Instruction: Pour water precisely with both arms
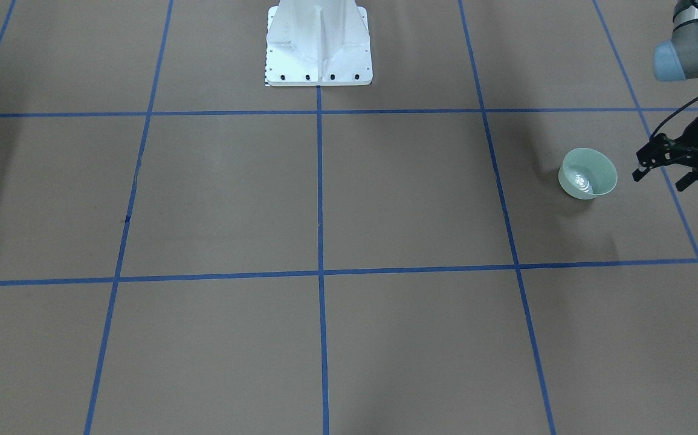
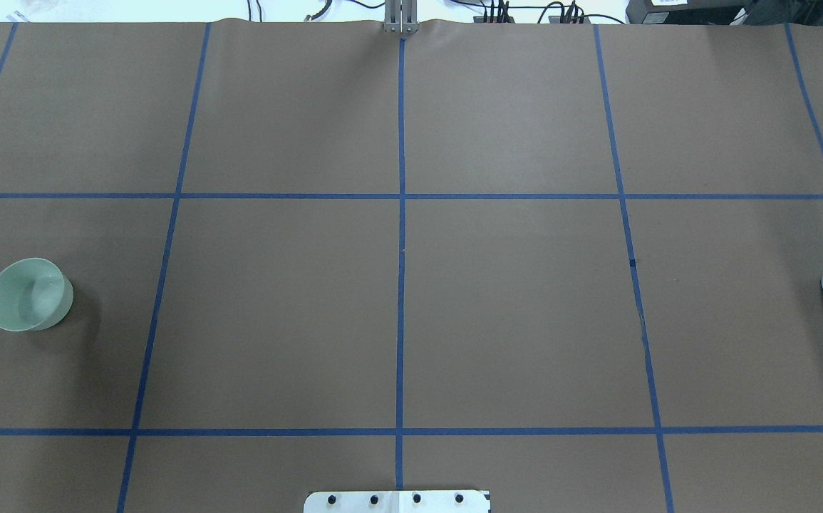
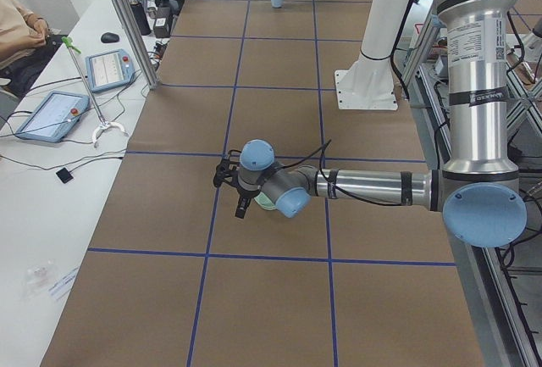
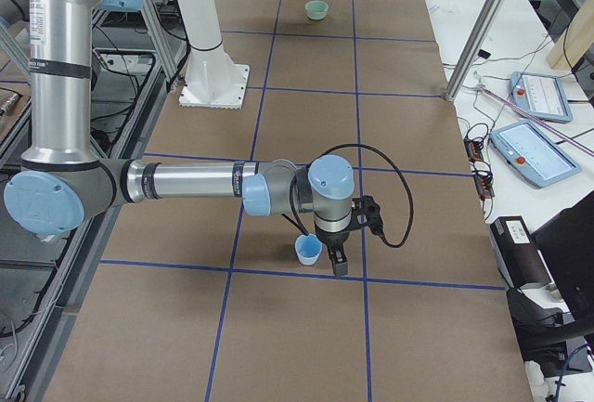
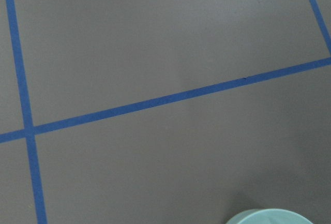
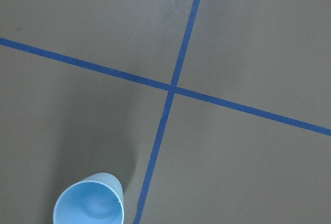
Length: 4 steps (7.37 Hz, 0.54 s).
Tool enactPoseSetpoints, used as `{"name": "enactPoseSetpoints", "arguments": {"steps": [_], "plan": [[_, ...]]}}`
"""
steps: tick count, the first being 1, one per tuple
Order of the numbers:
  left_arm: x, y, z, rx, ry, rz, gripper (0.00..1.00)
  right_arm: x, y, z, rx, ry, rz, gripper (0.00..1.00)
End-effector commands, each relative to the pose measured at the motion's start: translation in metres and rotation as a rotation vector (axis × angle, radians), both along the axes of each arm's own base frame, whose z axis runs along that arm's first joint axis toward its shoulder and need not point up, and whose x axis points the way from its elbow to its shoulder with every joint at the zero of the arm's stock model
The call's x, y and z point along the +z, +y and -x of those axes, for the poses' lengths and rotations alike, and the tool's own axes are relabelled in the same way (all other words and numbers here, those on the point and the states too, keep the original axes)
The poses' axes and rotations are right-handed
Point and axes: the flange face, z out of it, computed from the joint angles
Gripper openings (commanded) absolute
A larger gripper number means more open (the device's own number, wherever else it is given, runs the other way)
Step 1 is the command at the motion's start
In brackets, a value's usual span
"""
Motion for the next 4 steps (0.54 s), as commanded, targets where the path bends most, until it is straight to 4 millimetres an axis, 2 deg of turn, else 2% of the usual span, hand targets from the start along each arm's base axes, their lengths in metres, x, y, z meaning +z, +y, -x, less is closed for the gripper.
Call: {"name": "enactPoseSetpoints", "arguments": {"steps": [1,2,3,4], "plan": [[0.021,0.024,-0.036,-0.013,-0.021,0.008,0.96,0.004,0.004,0.0,0.0,0.0,0.008,1.0],[0.029,0.028,-0.041,-0.006,-0.014,-0.006,0.86,0.003,0.005,0.0,0.0,0.0,0.006,1.0],[0.029,0.032,-0.049,0.016,-0.011,-0.012,0.6,0.003,0.005,0.0,0.0,0.0,0.006,1.0],[0.028,0.033,-0.055,0.033,-0.01,-0.022,0.01,0.004,0.006,0.0,-0.001,0.0,0.008,1.0]]}}
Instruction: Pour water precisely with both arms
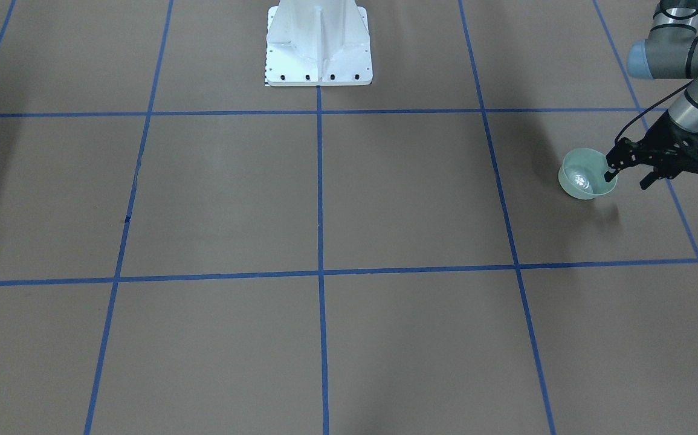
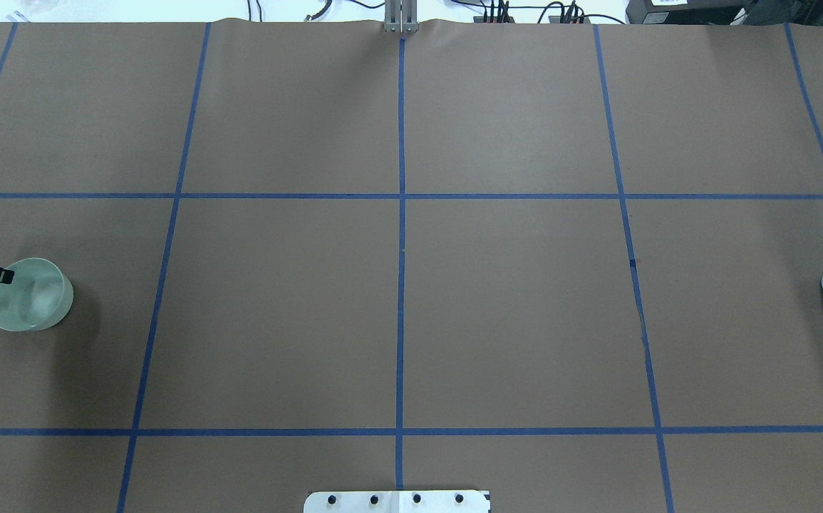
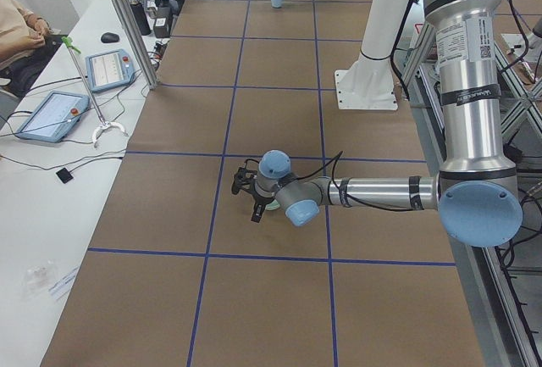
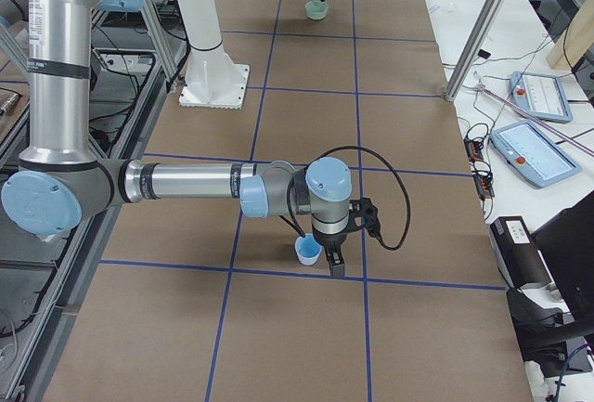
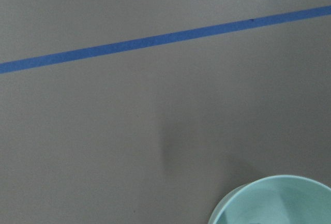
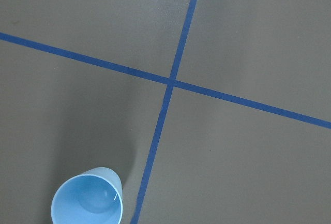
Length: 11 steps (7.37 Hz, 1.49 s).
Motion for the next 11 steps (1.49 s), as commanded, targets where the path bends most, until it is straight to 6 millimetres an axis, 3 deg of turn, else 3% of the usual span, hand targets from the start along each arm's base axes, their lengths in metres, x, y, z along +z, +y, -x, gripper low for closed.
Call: {"name": "enactPoseSetpoints", "arguments": {"steps": [1,3,5,7,9,11], "plan": [[-0.002,0.003,-0.009,0.023,0.012,-0.026,0.0,0.001,0.001,-0.001,0.001,0.0,0.0,1.0],[-0.008,0.003,-0.01,0.029,0.025,-0.032,0.0,0.001,0.001,-0.001,0.001,0.0,0.002,1.0],[-0.047,-0.004,-0.022,0.082,0.106,-0.03,0.0,0.001,0.001,-0.001,0.002,0.0,0.004,1.0],[-0.122,-0.05,-0.057,0.106,0.122,-0.008,0.0,0.002,0.001,-0.001,0.002,0.0,0.006,1.0],[-0.22,-0.107,-0.105,0.072,0.148,0.035,0.0,0.003,0.002,-0.001,0.002,-0.001,0.007,1.0],[-0.304,-0.106,-0.208,0.066,0.159,0.07,0.0,0.003,0.003,0.0,0.004,-0.003,0.011,1.0]]}}
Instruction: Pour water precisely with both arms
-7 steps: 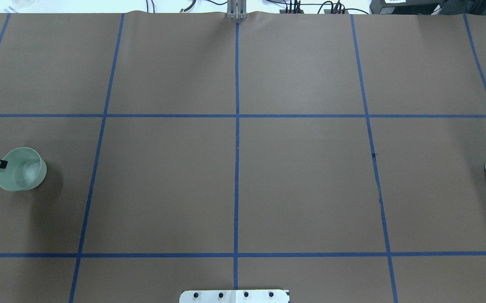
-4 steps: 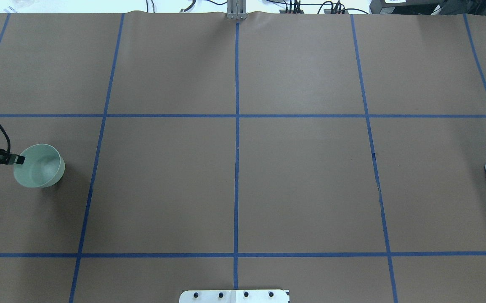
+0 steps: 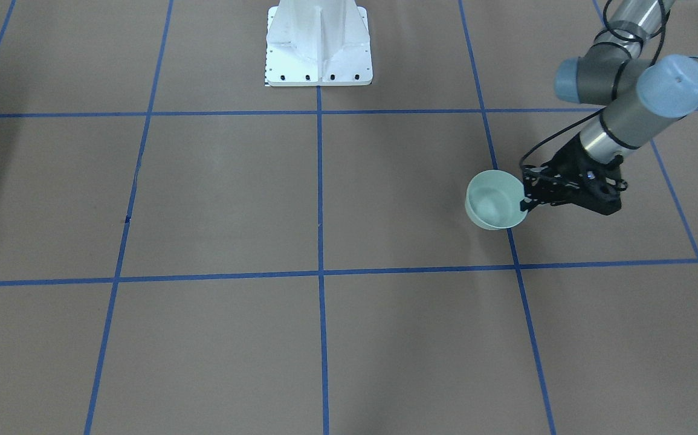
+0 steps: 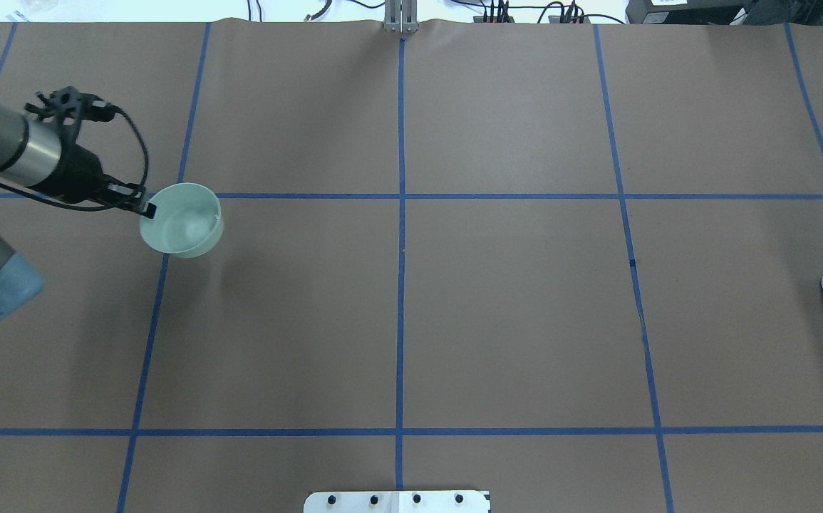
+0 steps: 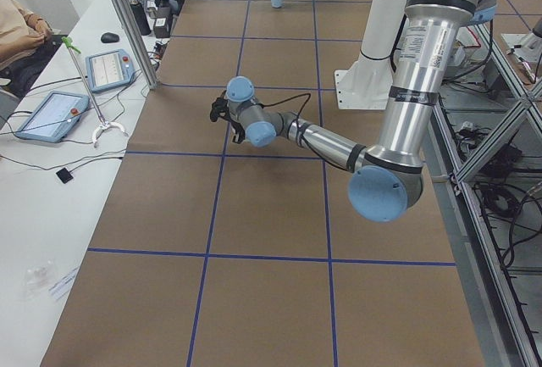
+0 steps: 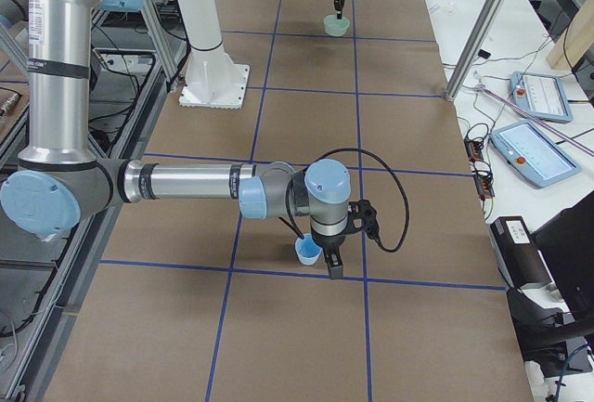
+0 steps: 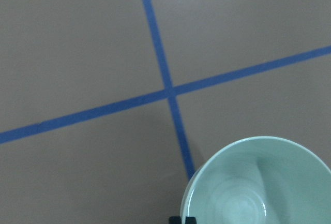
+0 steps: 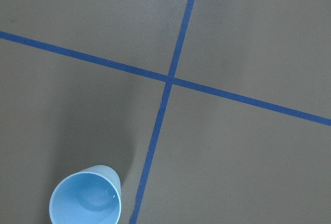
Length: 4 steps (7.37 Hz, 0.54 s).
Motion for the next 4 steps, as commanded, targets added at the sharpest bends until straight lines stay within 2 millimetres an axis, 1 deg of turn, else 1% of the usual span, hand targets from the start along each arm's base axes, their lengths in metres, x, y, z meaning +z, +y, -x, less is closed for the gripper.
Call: {"name": "enactPoseSetpoints", "arguments": {"steps": [1,2,3,4], "plan": [[-0.09,0.005,-0.118,-0.027,0.014,0.038,0.0,0.0,0.0,0.0,0.001,-0.001,0.002,1.0],[-0.124,0.007,-0.161,-0.035,0.031,0.058,0.0,0.0,0.0,0.0,0.001,-0.001,0.002,1.0],[-0.146,0.014,-0.205,-0.048,0.025,0.063,0.0,0.0,0.0,0.0,0.001,-0.001,0.002,1.0],[-0.161,0.021,-0.239,-0.049,0.015,0.057,0.0,0.0,0.0,0.0,0.001,-0.001,0.002,1.0]]}}
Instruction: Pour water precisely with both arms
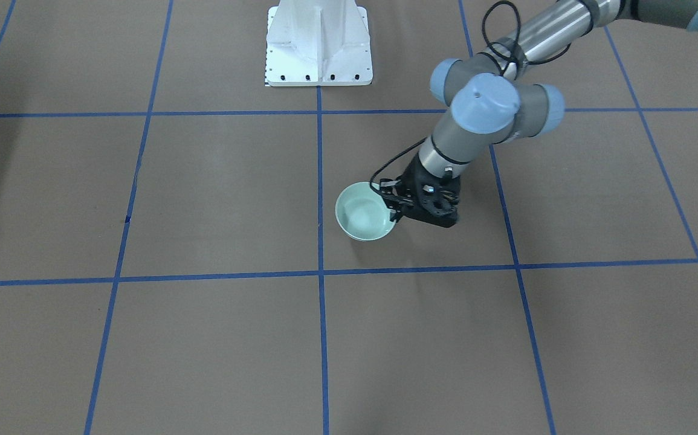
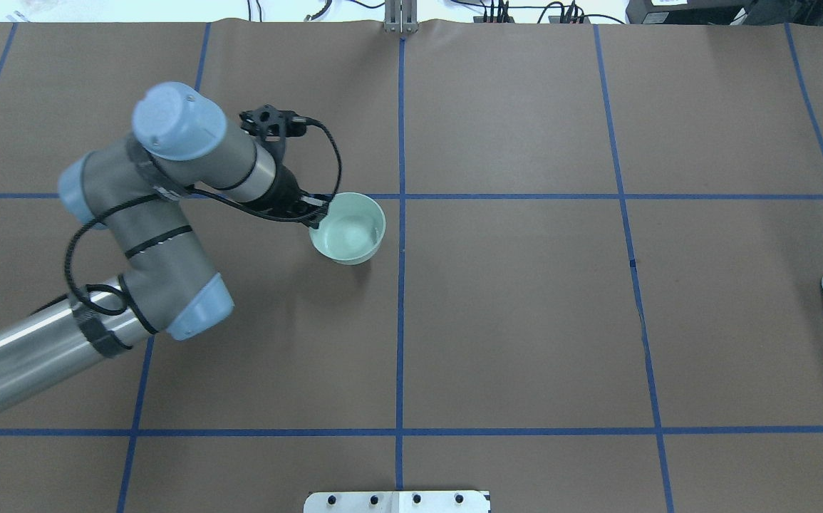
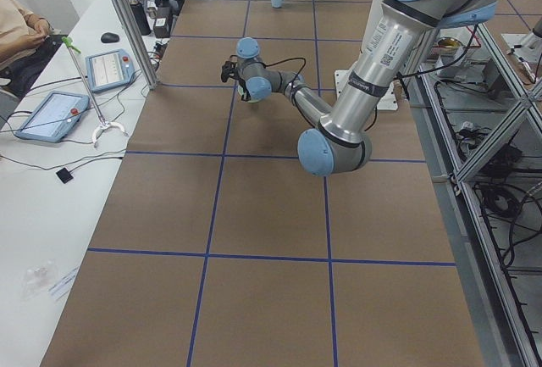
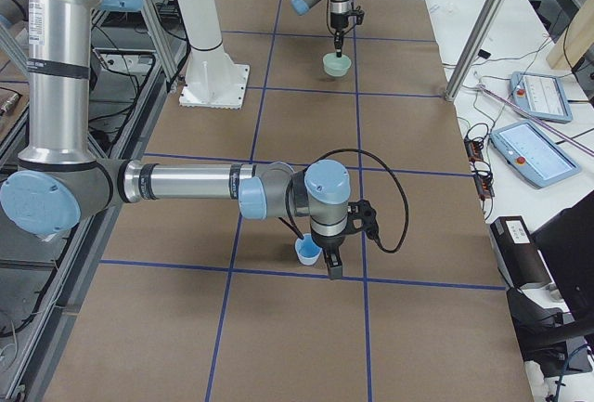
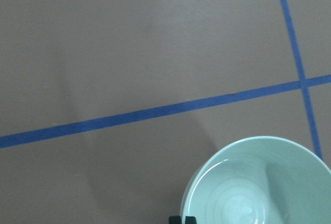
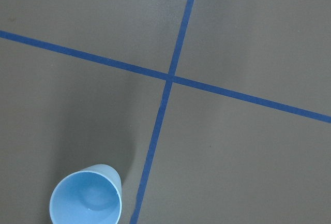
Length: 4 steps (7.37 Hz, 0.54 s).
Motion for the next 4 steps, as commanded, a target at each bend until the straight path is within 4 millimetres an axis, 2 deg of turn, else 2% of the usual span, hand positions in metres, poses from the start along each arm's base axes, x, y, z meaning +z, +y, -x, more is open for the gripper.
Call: {"name": "enactPoseSetpoints", "arguments": {"steps": [1,2,3,4], "plan": [[-0.0379,0.0117,-0.062,0.001,-0.004,-0.001,0.0,0.0008,0.0001,0.0,0.0,0.0,0.002,1.0],[-0.0396,0.0148,-0.0656,0.006,-0.003,-0.003,0.0,0.0015,0.0008,0.0,0.0,0.0,0.003,1.0],[-0.0396,0.0149,-0.0656,0.006,-0.003,-0.003,0.34,0.0008,0.0001,0.0,0.0,0.0,0.002,1.0],[-0.0392,0.0146,-0.0643,-0.002,-0.005,-0.01,0.99,0.0006,0.0007,0.0001,0.001,-0.002,0.003,1.0]]}}
